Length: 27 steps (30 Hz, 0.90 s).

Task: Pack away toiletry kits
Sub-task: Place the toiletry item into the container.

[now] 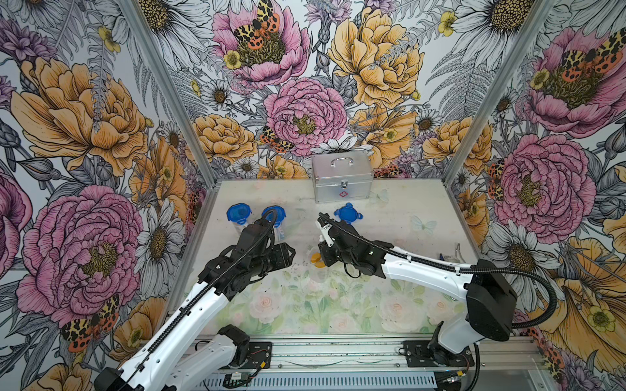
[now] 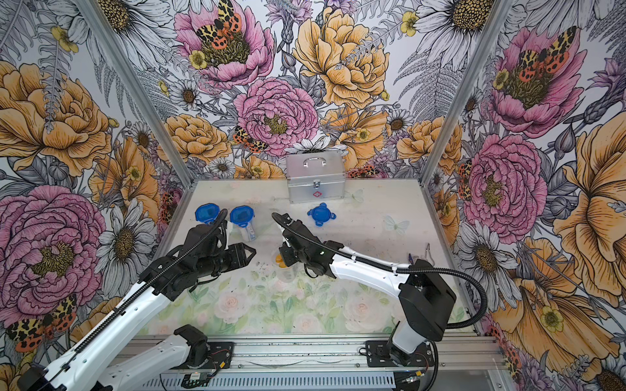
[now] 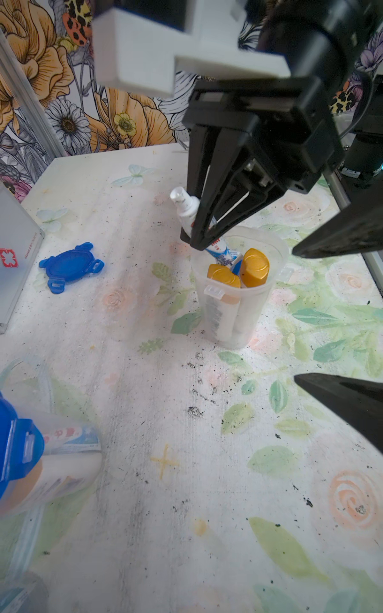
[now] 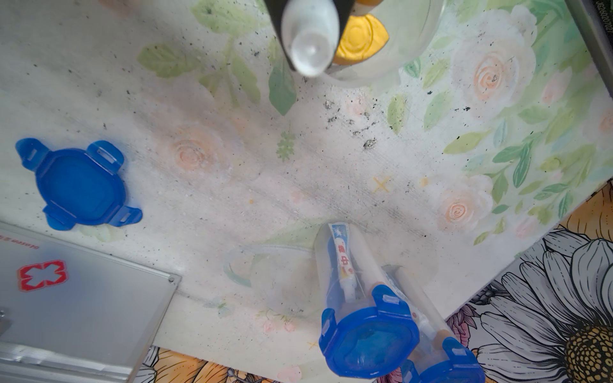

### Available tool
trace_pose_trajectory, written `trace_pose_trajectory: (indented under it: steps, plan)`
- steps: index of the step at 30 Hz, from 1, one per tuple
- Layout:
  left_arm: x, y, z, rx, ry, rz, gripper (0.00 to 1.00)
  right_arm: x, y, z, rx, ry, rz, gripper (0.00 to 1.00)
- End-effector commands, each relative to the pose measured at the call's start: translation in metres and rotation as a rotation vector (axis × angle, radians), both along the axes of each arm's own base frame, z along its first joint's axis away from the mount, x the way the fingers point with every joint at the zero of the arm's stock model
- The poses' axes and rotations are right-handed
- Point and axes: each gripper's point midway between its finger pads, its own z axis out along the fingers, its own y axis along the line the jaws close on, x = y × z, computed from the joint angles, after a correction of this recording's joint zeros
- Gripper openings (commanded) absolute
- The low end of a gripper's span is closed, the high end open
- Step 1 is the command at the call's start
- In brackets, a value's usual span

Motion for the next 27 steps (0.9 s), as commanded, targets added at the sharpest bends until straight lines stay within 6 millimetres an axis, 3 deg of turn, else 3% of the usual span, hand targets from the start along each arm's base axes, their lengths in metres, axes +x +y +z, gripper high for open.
trace_pose_trajectory:
  steps: [1, 9, 18, 27]
  plan:
    - [0.01, -0.007, 0.02, -0.033, -0.057, -0.02, 0.56, 0.003, 0.004, -0.007, -0.005, -0.012, -0.006, 0.19]
    - [0.013, -0.009, 0.022, -0.032, -0.058, -0.023, 0.56, 0.003, 0.005, -0.005, 0.012, -0.014, -0.012, 0.33]
    - [0.02, -0.016, 0.022, -0.03, -0.05, -0.04, 0.56, -0.003, 0.003, 0.007, 0.051, -0.011, 0.0, 0.33]
    - [0.047, -0.039, 0.024, -0.024, -0.024, -0.08, 0.51, -0.017, -0.006, 0.026, 0.107, -0.007, 0.016, 0.32]
